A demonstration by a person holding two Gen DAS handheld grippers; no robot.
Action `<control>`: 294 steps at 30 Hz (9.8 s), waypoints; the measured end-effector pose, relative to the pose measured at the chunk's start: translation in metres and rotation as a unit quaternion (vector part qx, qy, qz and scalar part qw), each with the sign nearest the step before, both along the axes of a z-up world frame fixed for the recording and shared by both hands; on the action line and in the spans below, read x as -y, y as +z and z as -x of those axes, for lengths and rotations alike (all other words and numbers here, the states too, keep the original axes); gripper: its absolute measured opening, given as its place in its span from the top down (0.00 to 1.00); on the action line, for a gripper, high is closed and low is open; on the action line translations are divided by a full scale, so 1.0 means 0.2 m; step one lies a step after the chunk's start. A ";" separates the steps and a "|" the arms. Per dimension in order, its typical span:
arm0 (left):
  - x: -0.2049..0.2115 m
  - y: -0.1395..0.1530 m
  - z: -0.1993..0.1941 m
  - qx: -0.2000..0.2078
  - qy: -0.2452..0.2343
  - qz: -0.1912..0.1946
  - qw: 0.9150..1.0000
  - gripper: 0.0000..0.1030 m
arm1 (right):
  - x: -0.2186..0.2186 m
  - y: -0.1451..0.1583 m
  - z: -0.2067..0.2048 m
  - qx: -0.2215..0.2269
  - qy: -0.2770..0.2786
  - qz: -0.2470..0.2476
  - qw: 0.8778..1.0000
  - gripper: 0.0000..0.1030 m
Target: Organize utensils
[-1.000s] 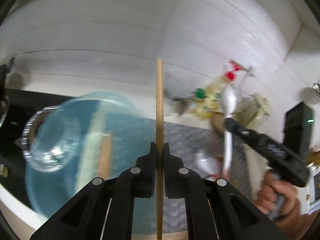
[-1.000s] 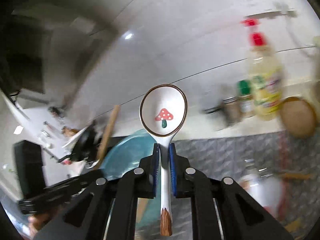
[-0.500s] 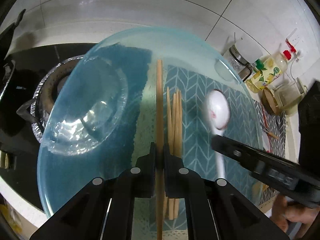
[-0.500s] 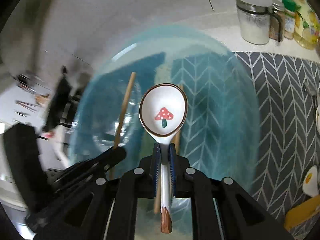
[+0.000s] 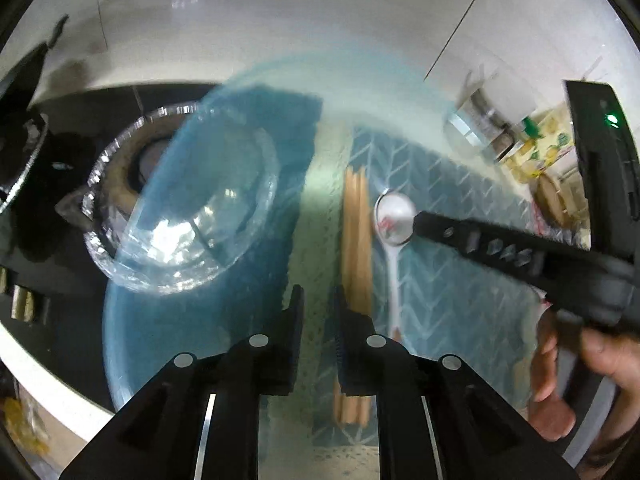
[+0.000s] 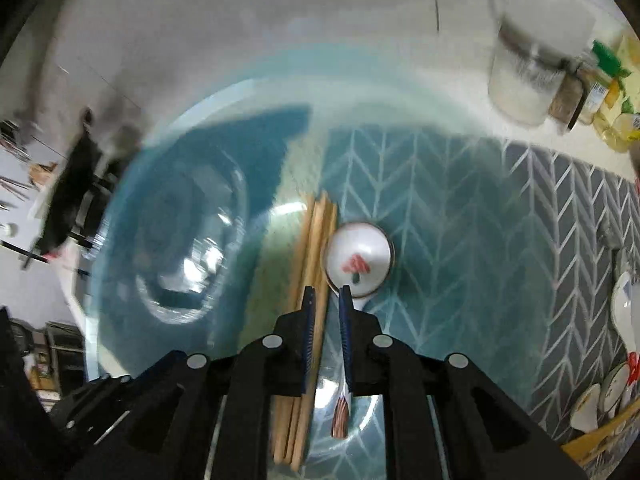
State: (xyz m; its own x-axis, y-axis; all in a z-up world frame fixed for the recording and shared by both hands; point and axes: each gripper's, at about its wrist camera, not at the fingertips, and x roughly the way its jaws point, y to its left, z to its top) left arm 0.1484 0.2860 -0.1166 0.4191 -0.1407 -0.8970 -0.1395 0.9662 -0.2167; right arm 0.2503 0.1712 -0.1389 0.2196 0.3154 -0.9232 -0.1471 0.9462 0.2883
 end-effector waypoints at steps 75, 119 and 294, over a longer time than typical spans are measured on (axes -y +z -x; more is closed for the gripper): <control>0.21 0.36 0.14 0.117 -0.072 -0.036 0.990 0.94 | 0.53 0.46 0.19 0.212 0.104 -0.110 0.966 0.95; 1.32 -0.09 0.05 0.058 -0.218 0.107 0.968 0.44 | 1.79 0.52 0.34 0.217 -0.058 -0.030 0.974 0.39; 0.74 0.31 0.15 0.107 -0.064 0.058 0.991 0.83 | 2.00 -0.29 0.38 -0.043 -0.172 -0.326 0.929 0.91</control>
